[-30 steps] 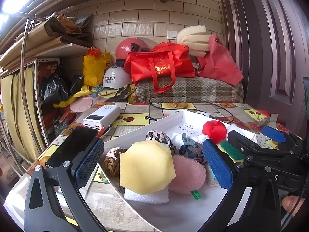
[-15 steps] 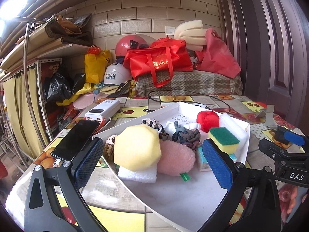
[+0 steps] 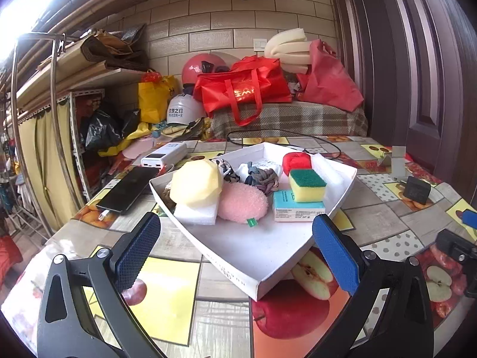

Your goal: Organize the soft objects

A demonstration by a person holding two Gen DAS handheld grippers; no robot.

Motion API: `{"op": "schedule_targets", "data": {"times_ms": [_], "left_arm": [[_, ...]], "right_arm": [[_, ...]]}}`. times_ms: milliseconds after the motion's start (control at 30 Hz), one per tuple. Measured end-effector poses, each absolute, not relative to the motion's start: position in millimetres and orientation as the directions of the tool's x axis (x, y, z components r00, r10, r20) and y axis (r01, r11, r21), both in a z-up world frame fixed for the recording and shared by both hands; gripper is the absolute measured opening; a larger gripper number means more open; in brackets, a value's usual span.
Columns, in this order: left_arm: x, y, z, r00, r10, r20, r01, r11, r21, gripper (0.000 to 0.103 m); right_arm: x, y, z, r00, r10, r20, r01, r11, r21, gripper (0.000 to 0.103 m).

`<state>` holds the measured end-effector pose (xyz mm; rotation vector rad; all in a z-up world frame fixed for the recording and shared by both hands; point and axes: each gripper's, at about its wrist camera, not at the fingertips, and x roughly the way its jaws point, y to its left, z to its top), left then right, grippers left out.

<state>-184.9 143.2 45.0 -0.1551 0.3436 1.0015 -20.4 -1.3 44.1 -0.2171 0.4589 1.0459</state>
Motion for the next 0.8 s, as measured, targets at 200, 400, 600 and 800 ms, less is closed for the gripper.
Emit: {"op": "schedule_targets", "data": {"times_ms": [200,400,600,800], "left_arm": [[-170,129,40,0.466,0.774,-0.428,-0.844,0.535,0.048,0.103],[-164,121,37,0.433,0.776,-0.458,-0.851,0.52,0.076,0.103],[-161,112,39,0.475,0.762,-0.44,-0.818,0.566,0.098,0.103],[-161,117,38,0.472,0.752,-0.46,-0.82,0.566,0.085,0.103]], "right_arm": [[-39,-56,61,0.509,0.797,-0.326,-0.839,0.543,0.019,0.103],[-45,-85,66,0.582,0.789,-0.198,-0.798,0.601,0.046,0.103],[-40,-87,67,0.597,0.778,-0.198,-0.782,0.619,0.073,0.103],[-45,-91,66,0.609,0.774,-0.174,-0.777,0.626,0.062,0.103]]}}
